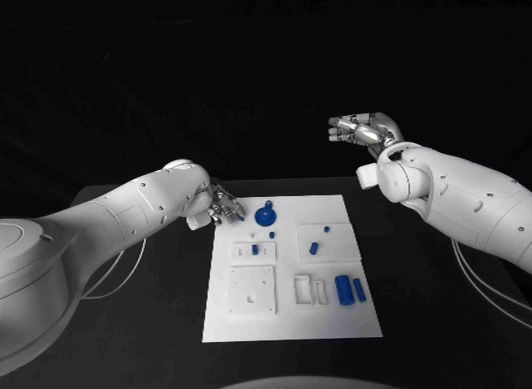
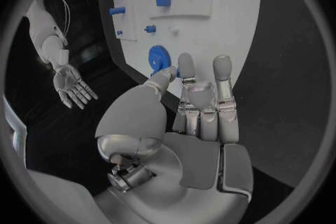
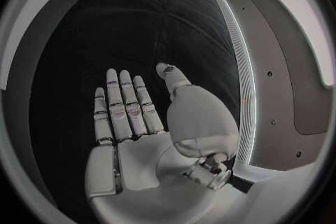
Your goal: Assemble the parts on the task board
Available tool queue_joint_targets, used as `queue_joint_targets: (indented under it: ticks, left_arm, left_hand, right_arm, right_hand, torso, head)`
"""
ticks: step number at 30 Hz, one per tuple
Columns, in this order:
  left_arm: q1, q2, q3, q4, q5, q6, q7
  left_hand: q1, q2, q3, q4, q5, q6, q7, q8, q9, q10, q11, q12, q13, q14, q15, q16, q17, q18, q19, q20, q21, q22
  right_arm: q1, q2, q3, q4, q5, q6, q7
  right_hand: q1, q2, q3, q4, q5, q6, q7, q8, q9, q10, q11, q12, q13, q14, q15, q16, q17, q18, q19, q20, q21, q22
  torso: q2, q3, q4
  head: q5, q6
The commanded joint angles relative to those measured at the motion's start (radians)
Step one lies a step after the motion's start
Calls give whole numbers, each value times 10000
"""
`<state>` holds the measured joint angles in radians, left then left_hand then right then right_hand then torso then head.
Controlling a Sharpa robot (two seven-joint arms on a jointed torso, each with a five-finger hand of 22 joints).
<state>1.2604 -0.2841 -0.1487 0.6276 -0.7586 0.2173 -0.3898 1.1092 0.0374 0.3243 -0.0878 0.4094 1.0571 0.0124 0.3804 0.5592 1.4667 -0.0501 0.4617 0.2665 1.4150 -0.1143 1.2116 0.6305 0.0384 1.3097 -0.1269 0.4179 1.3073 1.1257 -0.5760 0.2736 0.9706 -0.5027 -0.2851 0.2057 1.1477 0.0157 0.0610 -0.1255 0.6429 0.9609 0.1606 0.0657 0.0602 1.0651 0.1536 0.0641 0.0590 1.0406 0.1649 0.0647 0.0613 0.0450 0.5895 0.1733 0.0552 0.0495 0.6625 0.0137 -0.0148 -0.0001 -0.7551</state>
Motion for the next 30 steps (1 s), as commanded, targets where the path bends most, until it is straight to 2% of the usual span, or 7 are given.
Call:
queue_joint_targets:
  ticks: [1,5,10,15,19,24,30]
  left_arm:
    - [7,-121,4,276,500,-546,92]
    - [30,-421,8,800,679,-841,4]
    - [131,-972,17,1818,816,-1306,-169]
    - [250,-1810,11,3386,805,-1861,-432]
    - [283,-2417,-27,4483,640,-2216,-601]
    - [295,-3074,-242,5659,334,-2426,-790]
    - [294,-3425,-545,6452,-238,-2455,-930]
  left_hand:
    - [155,0,530,-482,225,87,-80,40,830,439,-92,68,-14,25,-58,-9,23,-38,7,-75,65,192]
    - [116,-48,611,-538,447,178,-101,38,884,446,-108,137,-20,58,-72,-11,41,-39,23,-92,96,192]
    - [21,-76,705,-628,604,270,-117,11,948,453,-116,269,-24,93,-76,35,119,-31,34,-92,138,192]
    - [-38,-75,765,-697,642,348,-132,-29,980,457,-127,365,-46,101,-74,75,158,-6,31,-77,184,193]
    - [-54,-93,783,-726,679,421,-147,-51,984,464,-137,443,-46,115,-68,117,200,13,43,-63,218,195]
    - [-79,-109,809,-761,701,519,-162,-113,979,471,-146,539,-62,119,-61,177,250,42,34,-42,269,194]
    - [-81,-121,825,-789,735,593,-169,-164,973,474,-148,611,-69,130,-54,233,293,67,31,-19,314,195]
  right_arm:
    - [2,-13,5,-8,10,175,57]
    - [1,-44,5,-23,10,181,55]
    - [0,-114,4,-33,10,192,47]
    - [-1,-208,3,-57,10,201,32]
    - [-2,-267,2,-71,10,202,25]
    - [-11,-320,1,-92,10,214,16]
    - [-40,-341,1,-121,10,228,15]
  right_hand:
    - [-30,41,45,-13,53,14,-20,-64,-9,-45,8,-57,-15,-42,7,-39,-14,-51,-51,-8,-48,-11]
    - [-30,41,46,-13,54,14,-21,-64,-9,-44,8,-57,-15,-42,7,-39,-14,-51,-52,-9,-48,-11]
    - [-30,41,46,-13,54,14,-21,-64,-9,-44,8,-57,-15,-42,7,-39,-14,-51,-52,-9,-48,-11]
    - [-30,41,46,-13,54,14,-21,-64,-9,-44,8,-57,-15,-42,7,-39,-14,-51,-52,-9,-48,-11]
    - [-30,41,46,-13,54,14,-21,-64,-9,-44,8,-57,-15,-42,7,-39,-14,-51,-52,-9,-48,-11]
    - [-39,14,119,-14,64,15,-19,-64,-9,-43,9,-55,-15,-47,6,-39,-15,-54,-48,-10,-47,-11]
    - [-40,5,146,-15,86,12,-18,-64,-9,-46,10,-56,-15,-47,8,-39,-14,-55,-44,-10,-46,-10]
  torso:
    - [-10,-2,21]
    - [-42,-8,59]
    - [-99,-9,136]
    - [-180,-7,240]
    - [-225,0,287]
    - [-291,-4,367]
    - [-330,-36,405]
  head:
    - [-6,-3]
    - [-16,-34]
    - [-39,-102]
    - [-92,-203]
    - [-83,-280]
    - [-130,-379]
    - [-132,-462]
